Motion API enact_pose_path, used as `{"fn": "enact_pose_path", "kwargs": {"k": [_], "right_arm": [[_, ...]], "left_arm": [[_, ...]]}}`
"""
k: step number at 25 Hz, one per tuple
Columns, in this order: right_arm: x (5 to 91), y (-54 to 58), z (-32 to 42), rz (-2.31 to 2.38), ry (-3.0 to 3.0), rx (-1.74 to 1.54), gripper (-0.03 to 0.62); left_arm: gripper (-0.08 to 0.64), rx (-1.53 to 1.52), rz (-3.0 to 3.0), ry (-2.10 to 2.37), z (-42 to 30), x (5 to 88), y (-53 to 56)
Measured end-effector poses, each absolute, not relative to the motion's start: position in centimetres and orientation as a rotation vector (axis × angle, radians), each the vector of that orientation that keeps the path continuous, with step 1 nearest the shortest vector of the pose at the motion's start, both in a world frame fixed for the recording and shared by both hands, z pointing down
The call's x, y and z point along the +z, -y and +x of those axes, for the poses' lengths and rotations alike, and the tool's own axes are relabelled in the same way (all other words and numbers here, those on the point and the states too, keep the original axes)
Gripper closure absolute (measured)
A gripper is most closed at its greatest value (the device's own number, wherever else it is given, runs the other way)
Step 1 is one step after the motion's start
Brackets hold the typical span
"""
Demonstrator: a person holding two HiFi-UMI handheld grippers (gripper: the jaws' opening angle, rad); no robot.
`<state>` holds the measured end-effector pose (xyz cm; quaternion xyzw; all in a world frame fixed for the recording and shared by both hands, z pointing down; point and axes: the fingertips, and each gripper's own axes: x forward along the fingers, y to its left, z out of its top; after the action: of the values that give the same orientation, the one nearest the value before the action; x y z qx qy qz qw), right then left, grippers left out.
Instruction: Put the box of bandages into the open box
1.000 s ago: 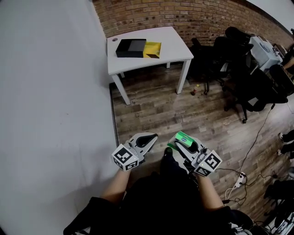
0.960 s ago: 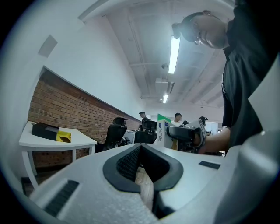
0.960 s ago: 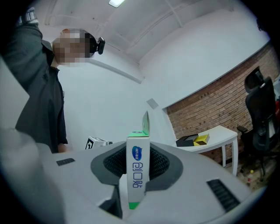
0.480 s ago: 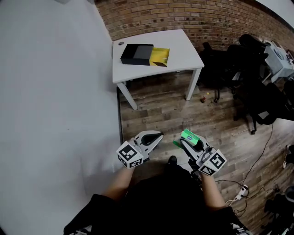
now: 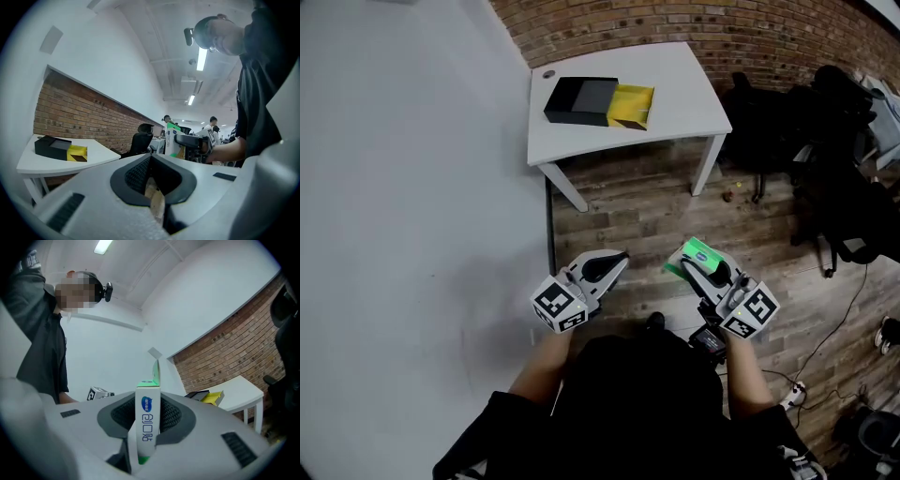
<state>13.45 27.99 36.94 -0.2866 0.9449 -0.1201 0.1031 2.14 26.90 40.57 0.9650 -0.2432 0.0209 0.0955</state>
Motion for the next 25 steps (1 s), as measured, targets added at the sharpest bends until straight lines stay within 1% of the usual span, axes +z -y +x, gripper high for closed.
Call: {"fn": "enact_pose_path", "kwargs": {"k": [3, 9, 16, 25], "right_arm": [[37.6, -25.9, 14.2, -0.839, -2.783, -0.384, 0.497], [39.5, -21.6, 13.3, -0.843, -2.791, -0.434, 0.497], [41.0, -16.5, 13.0, -0.930, -2.784, -0.472, 0.497], [41.0, -7.0, 8.5, -0.976, -2.805, -0.498, 0.497]], "left_arm": [[0.545, 0.081, 2.839, 0.751, 1.9, 41.1, -25.5], [0.545, 0.078, 2.778, 0.795, -0.5, 43.1, -21.1], [0.545, 0.061, 2.792, 0.722, -0.9, 44.1, -14.8], [0.545, 0.024, 2.796, 0.597, -3.2, 44.7, -5.5]]}}
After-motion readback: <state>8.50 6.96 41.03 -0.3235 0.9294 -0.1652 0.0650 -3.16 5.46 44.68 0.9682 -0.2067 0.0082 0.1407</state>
